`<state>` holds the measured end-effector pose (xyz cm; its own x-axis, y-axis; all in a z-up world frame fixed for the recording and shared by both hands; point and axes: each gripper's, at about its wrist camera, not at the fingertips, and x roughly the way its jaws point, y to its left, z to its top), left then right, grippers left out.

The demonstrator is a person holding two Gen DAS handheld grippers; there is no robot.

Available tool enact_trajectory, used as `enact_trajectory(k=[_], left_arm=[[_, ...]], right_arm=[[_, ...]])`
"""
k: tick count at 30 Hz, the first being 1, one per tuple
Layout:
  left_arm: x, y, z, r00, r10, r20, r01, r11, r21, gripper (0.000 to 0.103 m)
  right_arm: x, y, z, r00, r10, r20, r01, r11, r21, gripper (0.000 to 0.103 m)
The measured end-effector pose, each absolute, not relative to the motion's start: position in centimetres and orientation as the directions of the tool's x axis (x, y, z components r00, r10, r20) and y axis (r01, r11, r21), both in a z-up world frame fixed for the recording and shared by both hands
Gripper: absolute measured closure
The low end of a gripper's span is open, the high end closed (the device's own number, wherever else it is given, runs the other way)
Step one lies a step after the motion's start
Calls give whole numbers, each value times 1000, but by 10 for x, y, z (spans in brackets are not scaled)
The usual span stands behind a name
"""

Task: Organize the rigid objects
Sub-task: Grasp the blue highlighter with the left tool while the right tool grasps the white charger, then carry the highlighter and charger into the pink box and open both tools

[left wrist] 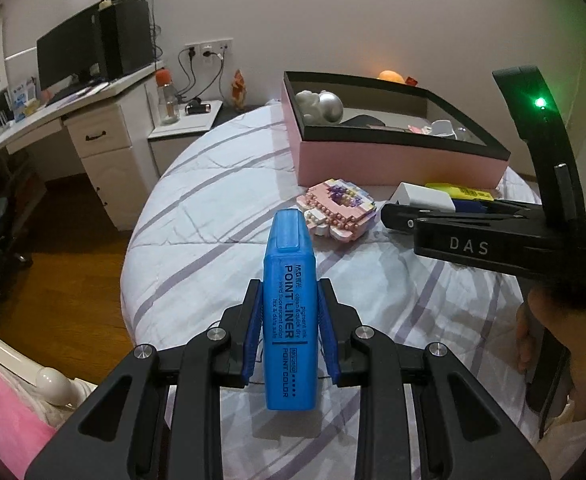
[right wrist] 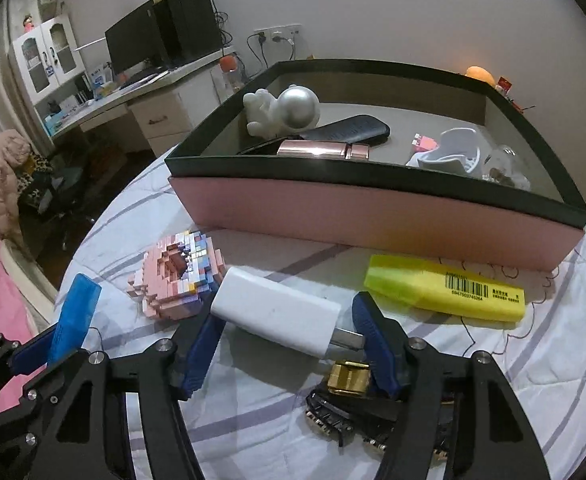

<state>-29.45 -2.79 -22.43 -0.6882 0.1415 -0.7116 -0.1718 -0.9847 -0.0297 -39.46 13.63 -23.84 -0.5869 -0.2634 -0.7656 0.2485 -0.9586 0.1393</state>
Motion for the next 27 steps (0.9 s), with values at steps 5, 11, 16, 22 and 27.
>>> enact_trajectory(k=[5,11,16,22,27], left_arm=[[-293,-23,-215,-704,150,-695,-184,-983,-26,76],[-291,-14,-200,-725,153,-671,-191,-981,-16,76],[-289,-4,-183,-749,143,-647,-183,-983,-5,76],[-280,13,-152,-795,146,-589,-193,-981,18,76],[-272,26,-121,-837,150,-526,-194,-980,31,76]], right_arm=[[-386,139,-233,-601,-267,-753,268,-955,125,36],[-371,149,-212,-638,-283,-716,288,-950,119,36],[-359,162,-194,-677,-287,-678,289,-950,115,36],[-337,185,-160,-745,-281,-605,276,-956,104,36],[-323,204,-131,-800,-270,-535,262,-961,94,36]])
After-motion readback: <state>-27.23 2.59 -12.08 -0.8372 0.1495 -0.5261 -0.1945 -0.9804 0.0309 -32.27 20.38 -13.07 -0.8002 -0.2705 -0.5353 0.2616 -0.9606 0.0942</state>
